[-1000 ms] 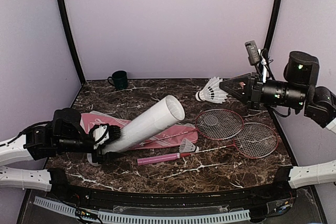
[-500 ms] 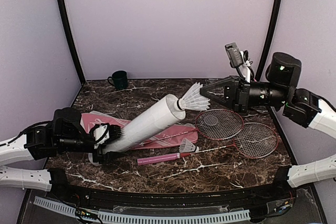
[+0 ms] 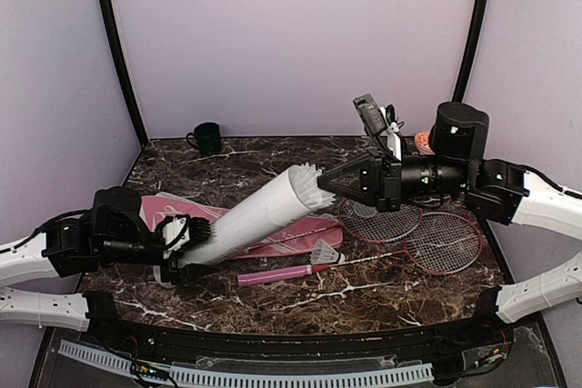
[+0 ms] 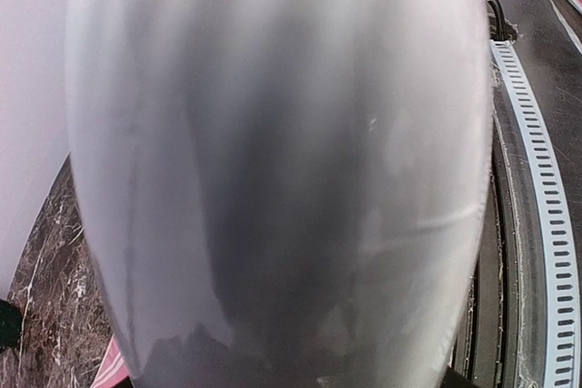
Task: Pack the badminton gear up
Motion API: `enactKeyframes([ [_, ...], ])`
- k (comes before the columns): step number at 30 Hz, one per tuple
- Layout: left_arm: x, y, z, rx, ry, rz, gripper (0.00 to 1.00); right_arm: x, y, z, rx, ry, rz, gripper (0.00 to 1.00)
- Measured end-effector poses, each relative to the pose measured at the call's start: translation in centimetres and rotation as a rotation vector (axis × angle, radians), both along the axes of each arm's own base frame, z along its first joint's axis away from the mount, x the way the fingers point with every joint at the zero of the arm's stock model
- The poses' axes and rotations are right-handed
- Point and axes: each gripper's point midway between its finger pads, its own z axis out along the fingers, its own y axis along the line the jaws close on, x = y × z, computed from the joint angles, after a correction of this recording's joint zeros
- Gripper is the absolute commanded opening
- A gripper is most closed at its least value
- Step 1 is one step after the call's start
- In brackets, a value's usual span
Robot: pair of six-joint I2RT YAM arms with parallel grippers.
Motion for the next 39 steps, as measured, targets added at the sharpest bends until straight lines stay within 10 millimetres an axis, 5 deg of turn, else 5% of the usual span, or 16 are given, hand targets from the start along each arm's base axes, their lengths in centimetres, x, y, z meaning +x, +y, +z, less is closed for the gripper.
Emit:
enactKeyframes([
  [3, -0.1, 0.0, -0.1, 0.002, 0.004, -0.002, 0.33, 0.1, 0.5, -0.5, -0.023, 0.001, 0.004, 0.44],
  [7, 0.1, 0.1, -0.3, 0.008, 0.012, 0.010, 0.33, 0.3, 0.7, 0.2, -0.051, -0.034, -0.012, 0.65],
  [14, -0.1, -0.1, -0.4, 0.004, 0.018, -0.007, 0.33, 1.4, -0.1, 0.8, -0.144, -0.081, -0.088, 0.78],
  [21, -0.3, -0.4, -0.8, 0.013, 0.037, -0.024, 0.33, 1.9, 0.0, -2.2, -0.290, -0.084, -0.084, 0.93],
  [39, -1.2, -0.1, -2.1, 0.066, 0.065, -0.063, 0.33, 1.7, 2.3, -7.1, -0.451, -0.050, 0.008, 0.97],
])
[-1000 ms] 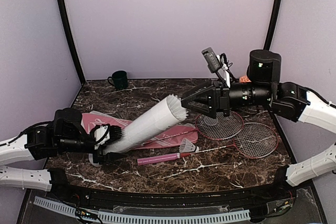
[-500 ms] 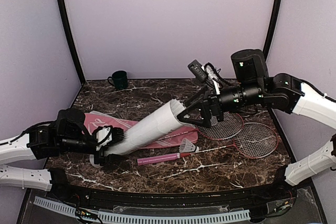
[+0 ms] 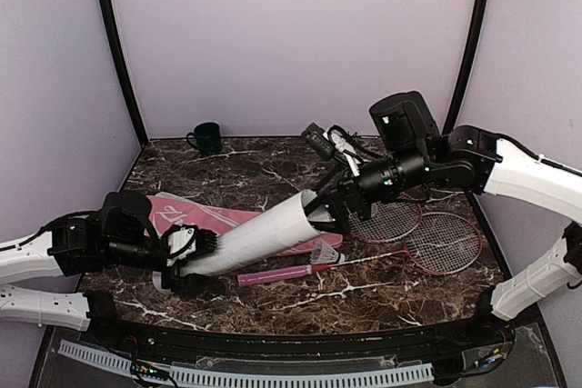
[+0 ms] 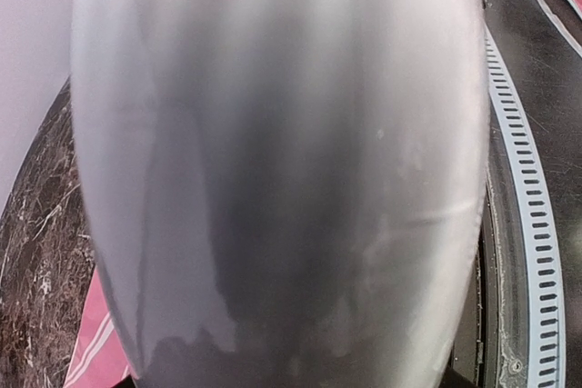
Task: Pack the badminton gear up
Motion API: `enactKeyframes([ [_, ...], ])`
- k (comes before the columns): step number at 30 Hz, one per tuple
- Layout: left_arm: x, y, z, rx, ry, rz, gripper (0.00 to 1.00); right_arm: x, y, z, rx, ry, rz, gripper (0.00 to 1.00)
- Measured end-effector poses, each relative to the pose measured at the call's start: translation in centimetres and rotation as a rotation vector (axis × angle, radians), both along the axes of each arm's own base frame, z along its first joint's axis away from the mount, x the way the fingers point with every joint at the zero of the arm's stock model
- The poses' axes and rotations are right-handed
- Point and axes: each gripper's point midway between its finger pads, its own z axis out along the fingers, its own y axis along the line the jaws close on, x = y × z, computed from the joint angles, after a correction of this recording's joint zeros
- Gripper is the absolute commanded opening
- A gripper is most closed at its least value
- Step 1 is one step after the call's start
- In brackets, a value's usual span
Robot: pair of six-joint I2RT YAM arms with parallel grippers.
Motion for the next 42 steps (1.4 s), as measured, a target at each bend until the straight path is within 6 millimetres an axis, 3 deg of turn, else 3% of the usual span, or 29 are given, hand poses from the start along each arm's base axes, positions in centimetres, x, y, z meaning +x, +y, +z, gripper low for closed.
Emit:
enactKeyframes([
  [13, -0.7, 0.5, -1.4, 0.057, 0.028, -0.031, 0.33, -0.9, 3.0, -3.3, -0.006, 0.070, 0.100, 0.97],
  [20, -0.9, 0.9, -1.6, 0.066, 0.025, -0.034, 0.33, -1.5, 3.2, -3.6, 0.017, 0.077, 0.121, 0.99],
  [25, -0.9, 0.6, -1.2, 0.049, 0.009, -0.037, 0.33, -1.5, 2.6, -2.5, 0.038, 0.042, 0.097, 0.99],
  [31, -0.4, 0.4, -0.4, 0.021, -0.012, -0.017, 0.33, -1.8, 1.0, 0.5, 0.073, -0.017, 0.065, 0.99],
  [36, 0.1, 0.3, -0.1, 0.008, -0.025, 0.010, 0.33, -1.6, -1.6, 3.7, 0.115, -0.074, 0.016, 0.99],
  [39, 0.4, 0.4, 0.0, 0.008, -0.026, 0.026, 0.33, -0.1, -4.1, 5.2, 0.137, -0.097, -0.064, 0.99],
  [42, 0.5, 0.5, 0.2, 0.000, -0.030, 0.040, 0.33, 3.3, -8.2, 5.6, 0.131, -0.119, -0.238, 0.95],
])
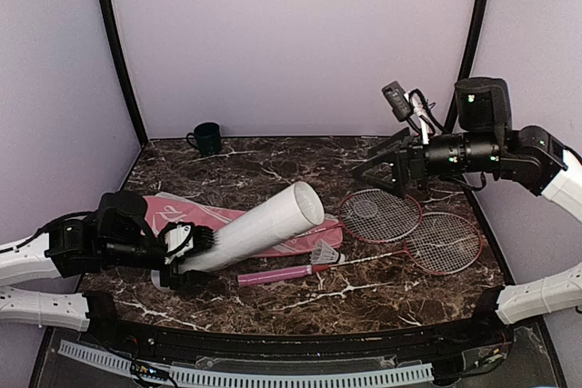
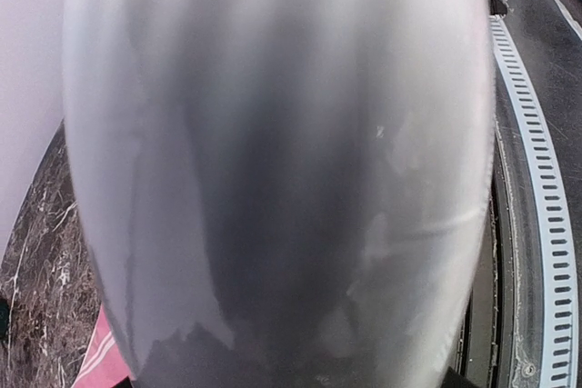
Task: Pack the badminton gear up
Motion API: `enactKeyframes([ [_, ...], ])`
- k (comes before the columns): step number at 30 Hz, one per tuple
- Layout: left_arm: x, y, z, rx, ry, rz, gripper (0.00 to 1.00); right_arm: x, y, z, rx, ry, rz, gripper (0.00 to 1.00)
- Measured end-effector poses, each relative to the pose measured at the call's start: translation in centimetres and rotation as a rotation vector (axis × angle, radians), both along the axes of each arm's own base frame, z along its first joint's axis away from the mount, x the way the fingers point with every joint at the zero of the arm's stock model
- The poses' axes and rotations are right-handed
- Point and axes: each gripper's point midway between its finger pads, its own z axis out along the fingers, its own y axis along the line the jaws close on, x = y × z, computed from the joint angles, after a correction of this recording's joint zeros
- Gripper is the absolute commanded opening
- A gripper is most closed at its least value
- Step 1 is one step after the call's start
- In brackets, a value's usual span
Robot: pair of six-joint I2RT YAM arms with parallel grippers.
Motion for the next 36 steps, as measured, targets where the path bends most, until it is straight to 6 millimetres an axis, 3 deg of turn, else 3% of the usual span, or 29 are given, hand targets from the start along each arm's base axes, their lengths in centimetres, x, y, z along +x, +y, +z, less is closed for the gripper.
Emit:
enactKeyframes([
  [3, 0.1, 0.0, 0.6, -0.023, -0.011, 0.009, 0.33, 2.3, -2.8, -1.5, -0.054, 0.021, -0.145, 0.90],
  [6, 0.2, -0.1, 1.3, -0.049, -0.023, 0.015, 0.33, 3.7, -3.8, -4.8, -0.167, 0.077, -0.229, 0.84],
  [13, 0.3, 0.0, 1.8, -0.068, -0.033, 0.024, 0.33, 6.6, -3.4, -15.2, -0.461, 0.254, -0.319, 0.76],
  [16, 0.3, 0.1, 2.2, -0.089, -0.045, 0.026, 0.33, 7.0, -3.0, -18.1, -0.519, 0.305, -0.332, 0.78],
  [24, 0.3, 0.2, 2.4, -0.103, -0.054, 0.030, 0.33, 7.1, 0.7, -23.9, -0.616, 0.332, -0.308, 0.83],
  [29, 0.3, 0.2, 2.3, -0.104, -0.055, 0.031, 0.33, 6.9, 1.8, -27.6, -0.733, 0.333, -0.315, 0.84],
  [36, 0.3, 0.2, 2.6, -0.114, -0.063, 0.032, 0.33, 8.2, 4.3, -27.7, -0.777, 0.251, -0.347, 0.83],
])
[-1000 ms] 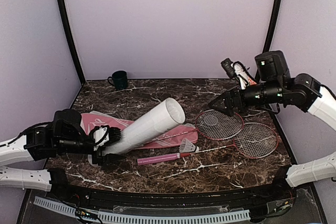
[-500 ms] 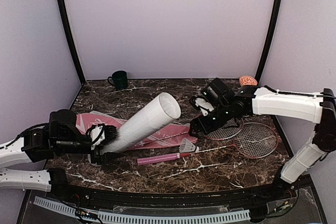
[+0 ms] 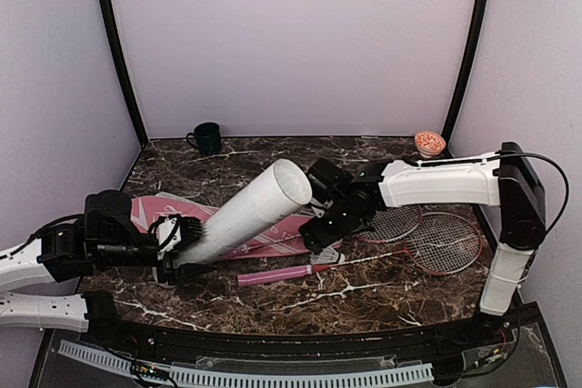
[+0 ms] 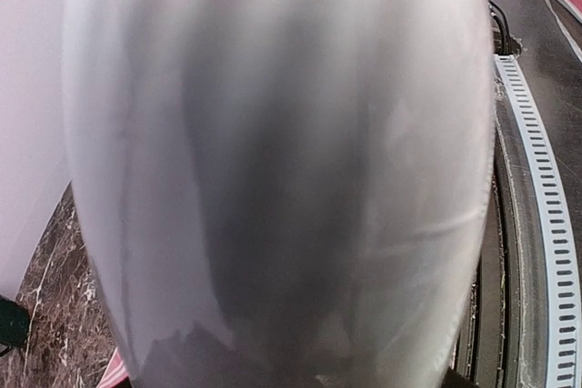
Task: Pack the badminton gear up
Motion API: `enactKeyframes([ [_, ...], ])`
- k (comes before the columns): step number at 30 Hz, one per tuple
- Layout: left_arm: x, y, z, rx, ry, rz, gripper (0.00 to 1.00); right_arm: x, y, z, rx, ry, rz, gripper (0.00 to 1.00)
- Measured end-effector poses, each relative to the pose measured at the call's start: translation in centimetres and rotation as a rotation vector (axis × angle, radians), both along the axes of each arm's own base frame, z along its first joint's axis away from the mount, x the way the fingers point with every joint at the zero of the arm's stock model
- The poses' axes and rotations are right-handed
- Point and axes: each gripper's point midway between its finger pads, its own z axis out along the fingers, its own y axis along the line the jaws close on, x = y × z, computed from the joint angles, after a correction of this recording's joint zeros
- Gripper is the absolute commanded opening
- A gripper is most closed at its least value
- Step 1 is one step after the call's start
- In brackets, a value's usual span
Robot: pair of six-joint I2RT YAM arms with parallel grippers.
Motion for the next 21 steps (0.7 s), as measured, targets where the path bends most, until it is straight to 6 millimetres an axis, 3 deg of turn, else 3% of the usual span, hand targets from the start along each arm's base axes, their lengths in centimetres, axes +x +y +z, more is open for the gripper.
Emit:
enactKeyframes([
  [5, 0.0, 0.0, 0.0, 0.000, 0.000, 0.001, 0.33, 0.4, 0.4, 0.1, -0.053, -0.047, -0.002, 0.75],
  [14, 0.0, 0.0, -0.2, 0.003, 0.001, 0.001, 0.33, -0.2, -1.8, -0.2, -0.210, -0.086, -0.003, 0.60],
  [21, 0.0, 0.0, -0.3, 0.005, 0.003, 0.000, 0.33, -0.2, -3.9, 0.1, -0.306, -0.107, -0.009, 0.38],
])
